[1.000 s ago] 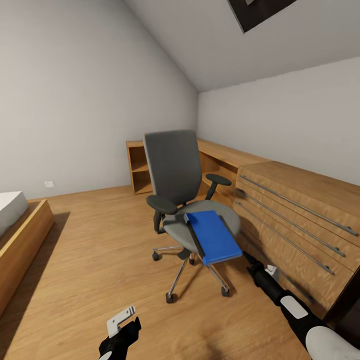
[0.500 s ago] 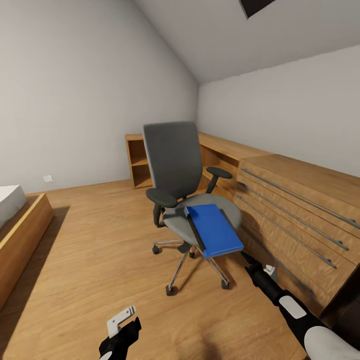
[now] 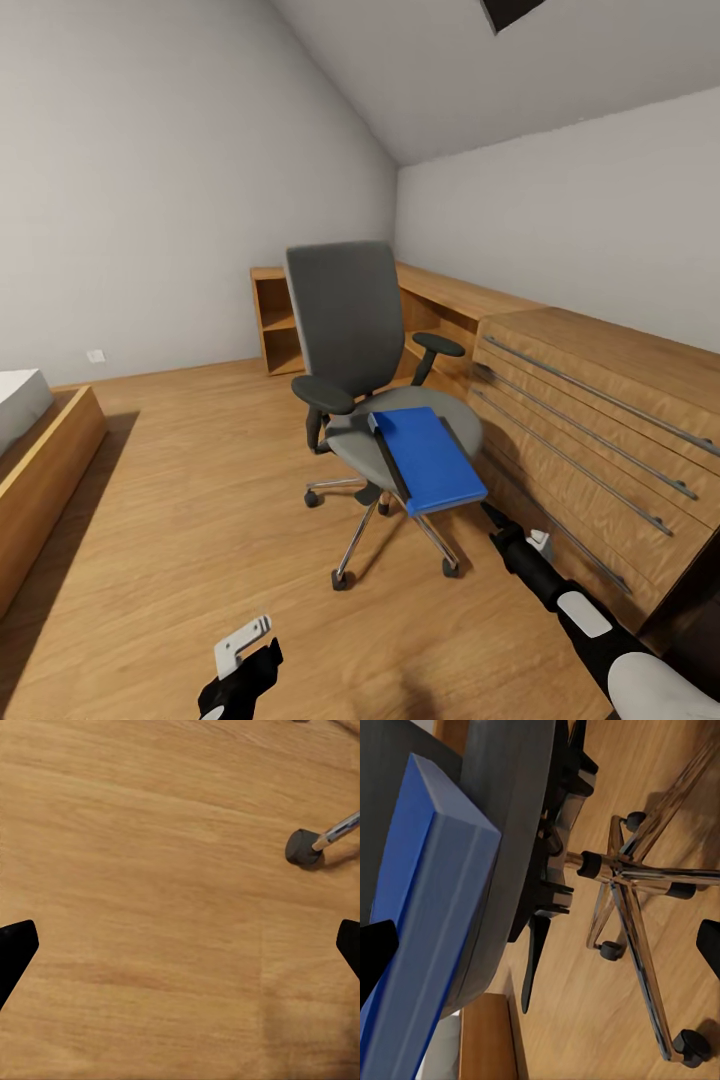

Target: In the bedroom, organize the workspace by keeping the computer under the desk, ensuring the monitor is on the desk, placing the keyboard on the desk next to the monitor, placing the mouse on the desk next to the keyboard, moving the folder from the swivel chair onto the desk next to the mouse, stacking the notebook on top of the folder with the pen on top of the notebook, and positioning the swivel chair next to the desk.

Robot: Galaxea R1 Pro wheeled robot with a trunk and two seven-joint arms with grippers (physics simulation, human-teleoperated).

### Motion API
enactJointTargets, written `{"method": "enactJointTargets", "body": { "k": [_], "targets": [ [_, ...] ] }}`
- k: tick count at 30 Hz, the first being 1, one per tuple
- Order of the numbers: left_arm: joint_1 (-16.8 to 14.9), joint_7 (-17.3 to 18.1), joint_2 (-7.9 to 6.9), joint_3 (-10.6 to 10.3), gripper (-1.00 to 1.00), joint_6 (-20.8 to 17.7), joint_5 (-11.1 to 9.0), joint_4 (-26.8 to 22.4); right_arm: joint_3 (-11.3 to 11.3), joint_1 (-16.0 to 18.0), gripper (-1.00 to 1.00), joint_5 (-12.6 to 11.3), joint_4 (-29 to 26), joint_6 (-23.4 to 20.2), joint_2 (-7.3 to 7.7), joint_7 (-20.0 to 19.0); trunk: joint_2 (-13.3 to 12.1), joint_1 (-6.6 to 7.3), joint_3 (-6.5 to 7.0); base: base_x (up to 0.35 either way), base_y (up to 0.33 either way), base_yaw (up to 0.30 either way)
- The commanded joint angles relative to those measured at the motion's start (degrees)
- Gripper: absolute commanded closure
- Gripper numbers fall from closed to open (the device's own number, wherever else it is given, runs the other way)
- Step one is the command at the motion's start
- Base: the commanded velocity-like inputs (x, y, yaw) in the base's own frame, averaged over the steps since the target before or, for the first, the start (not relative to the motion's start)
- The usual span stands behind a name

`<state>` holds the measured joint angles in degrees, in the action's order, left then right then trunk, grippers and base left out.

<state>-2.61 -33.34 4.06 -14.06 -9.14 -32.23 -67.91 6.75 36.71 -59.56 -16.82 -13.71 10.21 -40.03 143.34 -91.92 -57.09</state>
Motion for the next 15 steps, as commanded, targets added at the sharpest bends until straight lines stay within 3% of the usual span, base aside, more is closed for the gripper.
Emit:
{"method": "enactJointTargets", "body": {
  "k": [1, 9, 15],
  "targets": [
    [0.0, -0.4, -0.02, -0.1, -1.00, -0.2, -0.2, -0.1, 0.1, 0.0, -1.00, -0.5, 0.0, -0.5, 0.00, -0.1, 0.0, 0.01, -0.06, 0.000, 0.000, 0.000],
    [0.0, -0.4, -0.02, -0.1, -1.00, -0.2, -0.2, 0.0, 0.1, 0.0, -1.00, -0.4, 0.0, -0.5, -0.01, -0.1, 0.0, 0.01, -0.06, 0.000, 0.000, 0.000],
    [0.0, -0.4, -0.02, 0.0, -1.00, -0.2, -0.2, 0.0, 0.1, 0.0, -1.00, -0.4, 0.0, -0.5, -0.01, -0.1, -0.1, 0.17, 1.27, 0.000, 0.000, 0.000]
  ]
}}
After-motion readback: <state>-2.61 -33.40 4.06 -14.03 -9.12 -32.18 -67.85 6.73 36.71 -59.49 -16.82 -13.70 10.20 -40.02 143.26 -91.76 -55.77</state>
